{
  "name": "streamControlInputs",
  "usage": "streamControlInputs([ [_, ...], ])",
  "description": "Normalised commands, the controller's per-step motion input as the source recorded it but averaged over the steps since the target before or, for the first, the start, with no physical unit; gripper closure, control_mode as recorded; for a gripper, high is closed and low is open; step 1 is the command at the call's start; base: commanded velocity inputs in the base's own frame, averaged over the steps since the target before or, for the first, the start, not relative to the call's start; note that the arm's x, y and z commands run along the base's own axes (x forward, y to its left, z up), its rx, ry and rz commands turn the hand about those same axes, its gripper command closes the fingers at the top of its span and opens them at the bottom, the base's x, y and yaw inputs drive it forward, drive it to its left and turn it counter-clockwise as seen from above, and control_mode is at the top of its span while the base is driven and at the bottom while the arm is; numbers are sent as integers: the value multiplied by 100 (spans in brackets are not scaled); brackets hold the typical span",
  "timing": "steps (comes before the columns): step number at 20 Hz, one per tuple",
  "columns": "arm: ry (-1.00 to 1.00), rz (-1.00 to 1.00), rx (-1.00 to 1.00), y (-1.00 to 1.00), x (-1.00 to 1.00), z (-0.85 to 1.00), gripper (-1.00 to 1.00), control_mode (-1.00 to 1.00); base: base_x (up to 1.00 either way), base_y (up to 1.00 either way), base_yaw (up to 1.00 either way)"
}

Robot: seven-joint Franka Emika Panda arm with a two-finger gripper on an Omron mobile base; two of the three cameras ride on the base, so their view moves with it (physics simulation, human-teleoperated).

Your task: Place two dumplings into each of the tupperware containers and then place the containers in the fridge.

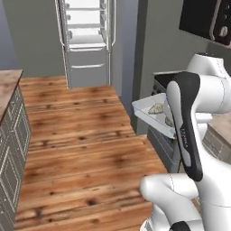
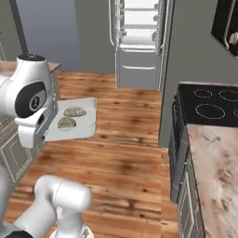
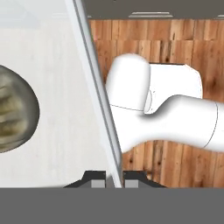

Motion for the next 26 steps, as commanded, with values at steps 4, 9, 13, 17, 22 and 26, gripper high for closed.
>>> streamControlInputs([
  [4,0,0,0,0,0,0,100,100,100,8,2],
  [9,0,0,0,0,0,0,100,100,100,47,-5],
  [13,0,0,0,0,0,0,100,100,100,43,-10],
  [17,0,0,0,0,0,0,100,100,100,1,-15],
  [22,0,0,0,0,0,0,100,100,100,13,-19],
  [26,0,0,0,0,0,0,100,100,100,11,-4],
])
